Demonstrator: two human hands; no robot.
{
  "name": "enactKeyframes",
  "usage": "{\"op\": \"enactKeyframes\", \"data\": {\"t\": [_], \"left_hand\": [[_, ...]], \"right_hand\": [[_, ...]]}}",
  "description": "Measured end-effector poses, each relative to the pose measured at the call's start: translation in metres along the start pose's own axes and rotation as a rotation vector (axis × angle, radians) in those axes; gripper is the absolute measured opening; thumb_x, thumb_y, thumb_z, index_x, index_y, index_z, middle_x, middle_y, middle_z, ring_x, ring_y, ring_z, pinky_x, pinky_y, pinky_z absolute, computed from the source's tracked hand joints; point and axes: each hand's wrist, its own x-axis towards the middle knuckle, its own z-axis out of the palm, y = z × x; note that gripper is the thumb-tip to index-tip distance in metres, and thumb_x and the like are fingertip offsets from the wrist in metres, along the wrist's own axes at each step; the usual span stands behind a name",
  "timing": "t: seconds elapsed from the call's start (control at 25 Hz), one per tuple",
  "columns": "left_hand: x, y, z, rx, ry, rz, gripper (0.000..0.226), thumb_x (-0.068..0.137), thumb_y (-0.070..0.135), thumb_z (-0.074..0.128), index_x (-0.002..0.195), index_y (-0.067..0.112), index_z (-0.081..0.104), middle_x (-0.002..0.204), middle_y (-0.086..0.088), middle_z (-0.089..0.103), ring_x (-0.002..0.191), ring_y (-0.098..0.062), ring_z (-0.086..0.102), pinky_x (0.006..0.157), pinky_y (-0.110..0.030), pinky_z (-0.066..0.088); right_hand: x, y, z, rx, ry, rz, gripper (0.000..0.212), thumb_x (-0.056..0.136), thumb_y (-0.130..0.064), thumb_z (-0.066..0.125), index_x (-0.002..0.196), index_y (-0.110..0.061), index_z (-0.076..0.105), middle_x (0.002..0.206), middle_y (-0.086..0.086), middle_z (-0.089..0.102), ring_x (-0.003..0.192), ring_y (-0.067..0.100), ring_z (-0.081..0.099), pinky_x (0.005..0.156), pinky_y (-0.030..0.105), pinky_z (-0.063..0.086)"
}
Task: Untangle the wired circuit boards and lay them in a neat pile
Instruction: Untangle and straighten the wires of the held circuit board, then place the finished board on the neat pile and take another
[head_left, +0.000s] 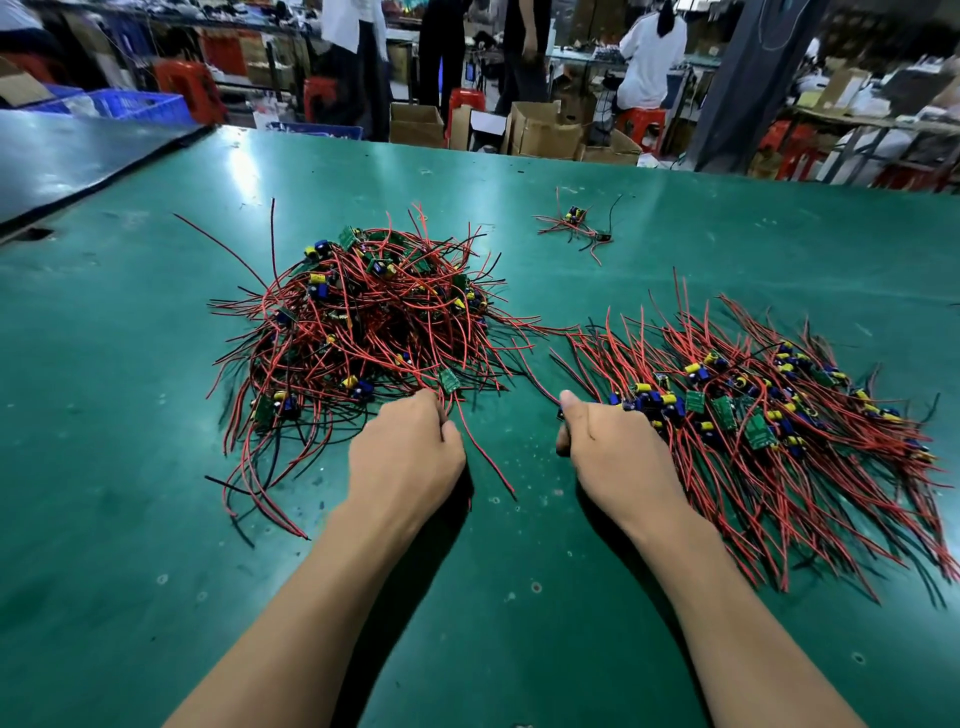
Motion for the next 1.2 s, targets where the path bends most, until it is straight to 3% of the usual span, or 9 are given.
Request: {"op": "enactKeyframes", "data": {"t": [0.16,0.36,0.48,0.6,0.72,0.88,1.0,1.12,1.2], "left_hand": [[0.0,0.003,0.002,0.078,0.031,-0.021,0.045,0.09,0.061,0.048,0.098,0.016,0.048,0.093,-0.007,0.064,0.089,-0.034,0.063,0.067,-0.037,0.042],[0.003,0.002,0.001,0.044,0.026,-0.012,0.028,0.095,0.043,0.049,0.095,0.016,0.058,0.092,-0.007,0.065,0.086,-0.032,0.061,0.069,-0.036,0.045],[0.001,-0.001,-0.001,0.039,0.012,-0.004,0.027,0.095,0.037,0.047,0.093,0.013,0.059,0.086,-0.007,0.063,0.08,-0.031,0.059,0.069,-0.037,0.05],[-0.001,0.0,-0.002,0.019,0.001,0.001,0.03,0.093,0.045,0.05,0.092,0.016,0.055,0.083,-0.003,0.061,0.079,-0.029,0.06,0.069,-0.038,0.051],[-0.002,0.002,-0.002,0.058,-0.008,-0.021,0.04,0.089,0.057,0.053,0.09,0.018,0.052,0.084,-0.002,0.06,0.081,-0.029,0.059,0.069,-0.037,0.049],[-0.003,0.004,-0.001,0.052,-0.011,0.015,0.023,0.091,0.038,0.049,0.091,0.017,0.058,0.088,-0.004,0.062,0.081,-0.029,0.059,0.066,-0.035,0.045],[-0.01,0.011,-0.002,0.01,-0.064,0.034,0.022,0.087,0.036,0.051,0.086,0.016,0.061,0.084,-0.005,0.065,0.08,-0.031,0.061,0.067,-0.035,0.051],[-0.021,0.022,0.001,-0.052,-0.098,0.129,0.021,0.083,0.037,0.055,0.085,0.019,0.065,0.082,-0.002,0.069,0.082,-0.027,0.063,0.069,-0.034,0.051],[-0.025,0.026,0.001,-0.164,-0.122,0.198,0.017,0.082,0.035,0.058,0.08,0.02,0.065,0.075,0.001,0.069,0.077,-0.022,0.063,0.067,-0.032,0.05]], "right_hand": [[-0.003,-0.004,0.001,-0.004,-0.041,-0.068,0.041,0.108,-0.04,0.028,0.094,-0.026,0.063,0.087,0.001,0.07,0.085,0.028,0.061,0.073,0.038,0.044],[-0.008,-0.008,-0.002,-0.018,0.018,-0.079,0.065,0.101,-0.065,0.025,0.063,-0.015,0.041,0.059,-0.002,0.054,0.064,0.026,0.053,0.062,0.036,0.041],[-0.009,-0.009,-0.003,0.018,0.044,-0.069,0.067,0.102,-0.064,0.028,0.057,-0.015,0.037,0.054,-0.002,0.048,0.06,0.027,0.049,0.061,0.038,0.043],[-0.007,-0.011,-0.004,0.078,0.028,-0.147,0.046,0.106,-0.044,0.037,0.079,-0.019,0.064,0.069,-0.001,0.065,0.073,0.027,0.062,0.07,0.04,0.049],[-0.01,-0.016,-0.004,0.101,-0.008,-0.197,0.029,0.106,-0.039,0.041,0.101,-0.024,0.066,0.083,0.001,0.07,0.082,0.026,0.064,0.073,0.04,0.05],[-0.016,-0.019,-0.002,-0.005,-0.017,-0.184,0.061,0.101,-0.064,0.029,0.062,-0.018,0.04,0.058,0.0,0.052,0.062,0.025,0.051,0.056,0.036,0.036],[-0.014,-0.018,-0.002,0.037,-0.015,-0.13,0.062,0.102,-0.061,0.031,0.059,-0.016,0.036,0.055,0.0,0.046,0.06,0.028,0.049,0.054,0.037,0.032],[-0.01,-0.016,0.0,-0.034,-0.031,-0.175,0.033,0.104,-0.043,0.044,0.09,-0.022,0.065,0.087,-0.001,0.068,0.088,0.029,0.063,0.07,0.037,0.047],[-0.009,-0.017,0.001,0.038,-0.024,-0.132,0.029,0.102,-0.04,0.049,0.12,-0.025,0.066,0.113,0.0,0.07,0.108,0.026,0.062,0.087,0.037,0.049]]}}
